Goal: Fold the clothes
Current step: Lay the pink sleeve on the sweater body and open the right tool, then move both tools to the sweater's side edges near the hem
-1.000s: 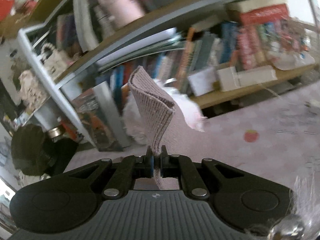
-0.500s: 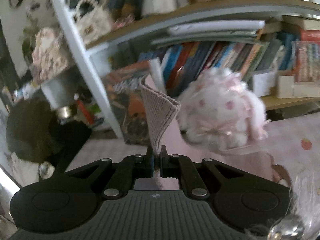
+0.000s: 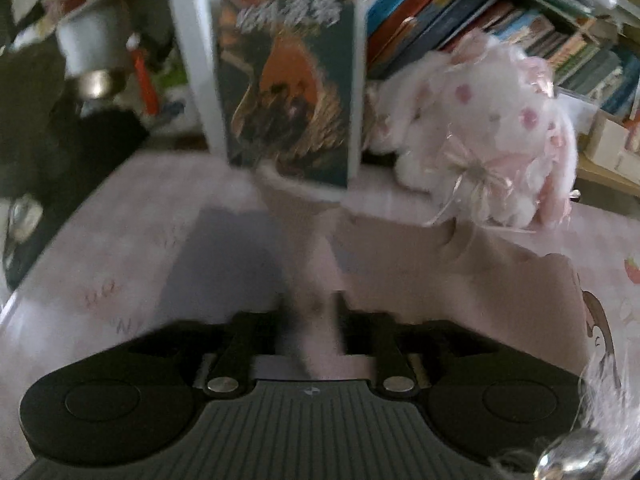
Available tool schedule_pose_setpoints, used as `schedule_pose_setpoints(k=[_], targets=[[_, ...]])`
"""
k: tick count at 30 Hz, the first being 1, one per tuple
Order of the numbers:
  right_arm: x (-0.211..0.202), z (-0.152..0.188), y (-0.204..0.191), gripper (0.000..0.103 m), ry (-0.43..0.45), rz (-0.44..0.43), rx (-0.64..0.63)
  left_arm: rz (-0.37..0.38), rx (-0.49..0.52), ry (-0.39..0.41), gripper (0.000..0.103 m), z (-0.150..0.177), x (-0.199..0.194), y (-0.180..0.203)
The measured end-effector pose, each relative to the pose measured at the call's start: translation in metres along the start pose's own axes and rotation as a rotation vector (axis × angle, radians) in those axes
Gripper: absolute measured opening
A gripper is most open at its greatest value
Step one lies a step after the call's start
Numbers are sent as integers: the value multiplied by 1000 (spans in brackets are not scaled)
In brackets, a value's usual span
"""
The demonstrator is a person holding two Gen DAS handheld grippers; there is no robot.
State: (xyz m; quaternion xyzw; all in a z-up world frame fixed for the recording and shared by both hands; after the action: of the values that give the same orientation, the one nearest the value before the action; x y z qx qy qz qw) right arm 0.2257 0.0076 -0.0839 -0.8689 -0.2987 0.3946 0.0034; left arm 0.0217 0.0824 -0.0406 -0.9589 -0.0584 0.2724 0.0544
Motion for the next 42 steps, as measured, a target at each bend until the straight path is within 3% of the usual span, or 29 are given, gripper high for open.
schedule_pose_setpoints(k=[4,6,15,22,27,42], targets=[[-21,5,-15,56,6,-101,5,8,-7,0,87,-1,2,1],[-37,10,-17,59,20,-109,11,13,-10,-4,87,-2,4,1],[-103,79,6,62,-8,86,-53,33,1,-59,87,10,14,8],[-147,142,28,63,-37,195,4,32,2,-97,87,18,12,18],[-172,174,39,64,-33,220,80,29,-11,-117,87,22,8,28],[-235,243,48,71,-12,217,81,12,-11,-193,87,53,-49,68]])
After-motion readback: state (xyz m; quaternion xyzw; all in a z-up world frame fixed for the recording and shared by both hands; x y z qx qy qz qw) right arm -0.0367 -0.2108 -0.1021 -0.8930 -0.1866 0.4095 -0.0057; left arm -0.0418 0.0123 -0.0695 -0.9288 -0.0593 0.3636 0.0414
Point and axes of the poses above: each gripper's, at about its wrist camera, not at the fingertips, and x roughly the way its jaws point, y to its right, z to its underside, the point moved 10 cm from there along x, roughly the way its jaws point, and after that the axes turned 11 degrees about -z, right-handed, at the moved point
